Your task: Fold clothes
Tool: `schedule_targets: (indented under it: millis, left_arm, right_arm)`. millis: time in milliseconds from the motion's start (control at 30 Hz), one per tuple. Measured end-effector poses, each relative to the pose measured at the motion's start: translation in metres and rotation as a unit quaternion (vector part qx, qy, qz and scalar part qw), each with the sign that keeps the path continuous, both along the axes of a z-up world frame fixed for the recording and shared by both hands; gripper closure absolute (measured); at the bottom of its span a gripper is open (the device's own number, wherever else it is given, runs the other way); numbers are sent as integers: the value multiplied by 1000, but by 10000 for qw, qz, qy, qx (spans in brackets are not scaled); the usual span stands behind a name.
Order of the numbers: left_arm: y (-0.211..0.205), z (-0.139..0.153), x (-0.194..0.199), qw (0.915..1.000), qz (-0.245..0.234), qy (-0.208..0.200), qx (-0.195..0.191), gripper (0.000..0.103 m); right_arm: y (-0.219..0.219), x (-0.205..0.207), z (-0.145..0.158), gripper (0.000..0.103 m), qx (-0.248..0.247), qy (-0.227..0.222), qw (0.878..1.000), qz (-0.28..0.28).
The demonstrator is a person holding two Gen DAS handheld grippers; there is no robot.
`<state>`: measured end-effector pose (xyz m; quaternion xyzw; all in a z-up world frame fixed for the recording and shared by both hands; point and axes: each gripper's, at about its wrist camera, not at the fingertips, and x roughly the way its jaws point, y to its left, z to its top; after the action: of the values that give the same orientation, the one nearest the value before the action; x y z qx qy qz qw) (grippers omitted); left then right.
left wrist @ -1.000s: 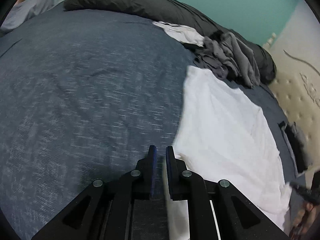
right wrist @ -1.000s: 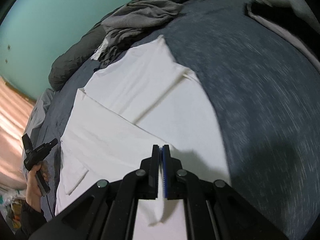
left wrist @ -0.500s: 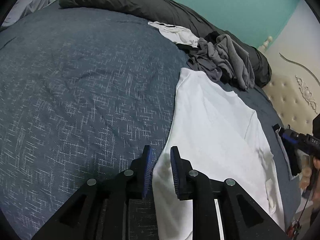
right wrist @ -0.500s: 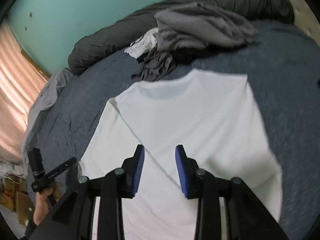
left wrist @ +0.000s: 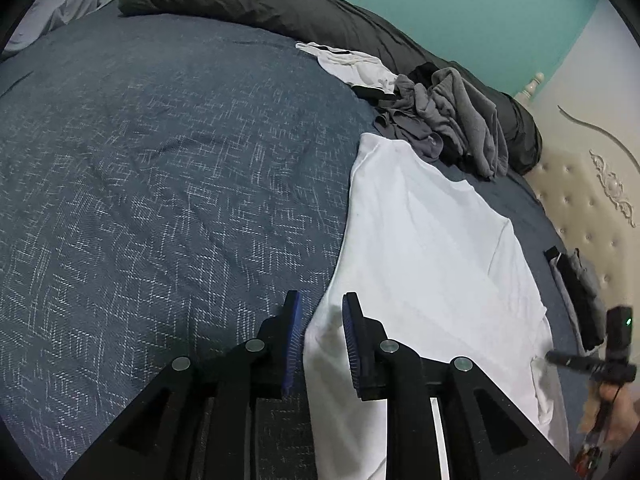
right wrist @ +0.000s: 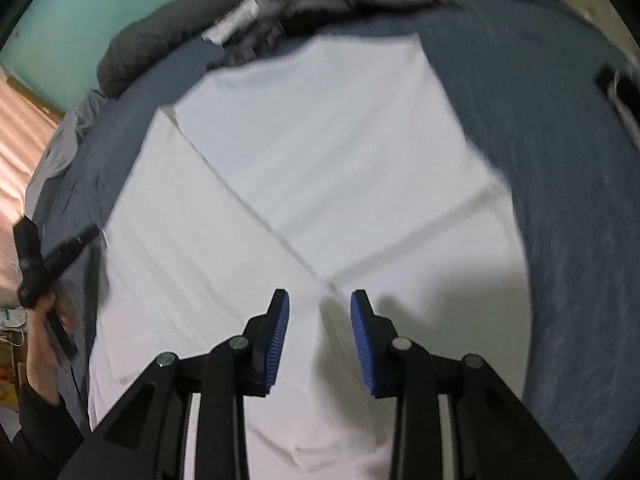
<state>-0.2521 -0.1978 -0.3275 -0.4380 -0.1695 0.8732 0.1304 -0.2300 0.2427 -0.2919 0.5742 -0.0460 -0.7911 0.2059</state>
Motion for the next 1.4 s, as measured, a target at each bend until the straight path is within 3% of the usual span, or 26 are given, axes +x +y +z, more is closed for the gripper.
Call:
schedule_targets:
  millis: [67, 200, 400, 533, 700, 867, 1000, 1267, 1333, 1400]
  left_arm:
    - [0, 2, 2, 10000, -2, 17, -5, 80]
    - [-2, 4, 4, 10000, -4, 49, 3, 79]
    - [-9, 3, 6, 9999, 48, 53, 82, 79]
    - [-13, 4, 8, 9998, 92, 45, 176, 78]
    - [-11, 4, 11, 9998, 70, 55, 162, 77]
    - [-9, 4, 12, 9999, 22, 39, 154, 75]
    - [-8, 4, 12, 9999, 20, 41, 164, 74]
    - [-7, 7, 14, 9999, 0, 60, 142, 71]
    - [-8, 7, 15, 9999, 4, 66, 137, 71]
    - [-9, 8, 15, 9999, 8, 73, 133, 71]
  right_arm:
    - [1, 6, -11, 77, 99, -76, 9999, 6]
    - [1, 17, -20, 97, 307, 1, 9995, -3]
    - [20, 36, 9, 99, 335, 422, 9980, -333]
    - [43, 54, 18, 99, 323, 316, 9972, -591]
    - [74, 65, 6, 99, 320, 15, 9923, -1196]
    - [103, 75, -9, 95, -214, -222, 9828, -1823]
    - [105, 97, -3, 72, -720, -96, 9819, -1751]
    - [71, 125, -16, 71, -633, -187, 9907, -1189]
    - [67, 128, -19, 99, -657, -186, 9907, -1176]
    - [67, 130, -15, 100, -648, -149, 9904, -1216]
